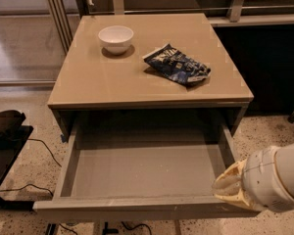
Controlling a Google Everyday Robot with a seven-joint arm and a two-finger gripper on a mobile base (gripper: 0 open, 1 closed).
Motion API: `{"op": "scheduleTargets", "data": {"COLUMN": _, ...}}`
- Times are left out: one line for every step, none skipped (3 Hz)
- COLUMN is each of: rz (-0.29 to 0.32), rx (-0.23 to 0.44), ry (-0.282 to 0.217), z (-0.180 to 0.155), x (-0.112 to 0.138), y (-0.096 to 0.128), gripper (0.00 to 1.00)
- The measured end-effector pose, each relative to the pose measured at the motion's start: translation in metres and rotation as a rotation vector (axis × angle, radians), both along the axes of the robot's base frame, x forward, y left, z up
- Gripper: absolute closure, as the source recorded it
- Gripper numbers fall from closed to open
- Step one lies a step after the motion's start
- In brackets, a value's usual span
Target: Close top drawer
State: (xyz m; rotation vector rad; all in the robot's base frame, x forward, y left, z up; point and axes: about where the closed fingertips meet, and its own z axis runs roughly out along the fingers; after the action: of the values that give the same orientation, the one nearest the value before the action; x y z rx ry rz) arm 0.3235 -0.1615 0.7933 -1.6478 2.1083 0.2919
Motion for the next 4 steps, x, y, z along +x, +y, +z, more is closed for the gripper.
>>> {"op": "scheduleTargets", "data": {"rz": -0.014, "rx": 0.024, "ry": 0.008, "z": -0.051, "x": -0.01, "y": 0.006, "gripper": 1.0}}
{"op": "scheduleTargets", "data": {"rz": -0.012, "rx": -0.017, "ry": 0.004, "z": -0.1, "x": -0.02, "y": 0.011, "gripper": 1.0}}
{"op": "scheduleTargets", "data": {"rz": -0.025, "rx": -0.069, "ry": -0.005, "z": -0.135, "x": -0.018, "y": 0.003, "gripper": 1.0}}
{"op": "scheduleTargets", "data": {"rz": -0.03, "rx": -0.077, "ry": -0.018, "z": -0.136, "x": -0.016, "y": 0.001, "gripper": 0.82}}
